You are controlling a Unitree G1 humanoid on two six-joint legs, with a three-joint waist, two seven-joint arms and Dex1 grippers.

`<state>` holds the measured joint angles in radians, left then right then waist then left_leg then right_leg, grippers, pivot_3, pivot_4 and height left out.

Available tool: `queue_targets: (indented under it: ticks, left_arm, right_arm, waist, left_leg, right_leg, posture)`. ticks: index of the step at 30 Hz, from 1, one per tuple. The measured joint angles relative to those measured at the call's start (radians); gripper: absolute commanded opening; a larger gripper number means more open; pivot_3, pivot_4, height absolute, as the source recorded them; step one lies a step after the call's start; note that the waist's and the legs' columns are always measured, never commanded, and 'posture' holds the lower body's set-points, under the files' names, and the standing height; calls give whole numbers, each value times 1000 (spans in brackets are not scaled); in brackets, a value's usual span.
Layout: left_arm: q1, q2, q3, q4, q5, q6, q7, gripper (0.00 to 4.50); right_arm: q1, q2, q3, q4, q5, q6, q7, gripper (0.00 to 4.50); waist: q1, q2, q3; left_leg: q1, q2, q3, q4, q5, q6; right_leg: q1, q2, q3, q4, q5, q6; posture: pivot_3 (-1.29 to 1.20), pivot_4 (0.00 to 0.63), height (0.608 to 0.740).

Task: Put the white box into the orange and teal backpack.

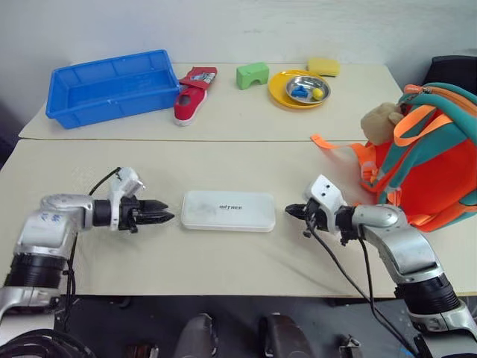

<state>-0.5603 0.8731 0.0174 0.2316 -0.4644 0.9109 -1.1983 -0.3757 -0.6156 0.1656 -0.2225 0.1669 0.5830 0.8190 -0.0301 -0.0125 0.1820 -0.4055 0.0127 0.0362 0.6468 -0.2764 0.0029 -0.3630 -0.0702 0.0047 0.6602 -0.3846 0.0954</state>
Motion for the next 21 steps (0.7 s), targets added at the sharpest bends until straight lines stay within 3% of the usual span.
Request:
queue_targets:
  ticks: [4,11,15,21]
  left_arm:
    - [-74,-11,-41,105,-14,145,-15,4479]
    - [-178,-66,-121,247,18,204,-22,4479]
    - [-257,-152,-145,337,40,222,-15,4479]
    - [-297,-242,-181,378,83,142,-26,4479]
  right_arm:
    - [9,5,21,-33,-1,-20,-3,0]
    - [20,6,26,-40,-10,-22,-11,0]
    - [21,9,25,-42,-10,-22,-19,0]
    - [21,13,25,-38,-11,-22,-31,0]
  waist:
    - [1,0,0]
    - [5,0,0]
    - [21,0,0]
    - [38,4,-3]
  left_leg:
    - [0,0,0,1,0,0]
    - [1,-1,0,2,1,-1]
    - [2,-2,-1,4,1,1]
    - [3,-8,-2,4,3,2]
  right_leg:
    - [0,0,0,0,0,0]
    - [1,0,0,0,0,0]
    - [3,-1,-1,1,0,0]
    - [5,-7,-2,1,0,0]
  posture:
    - [0,150,740]
    - [0,150,740]
    - [0,150,740]
    - [0,150,740]
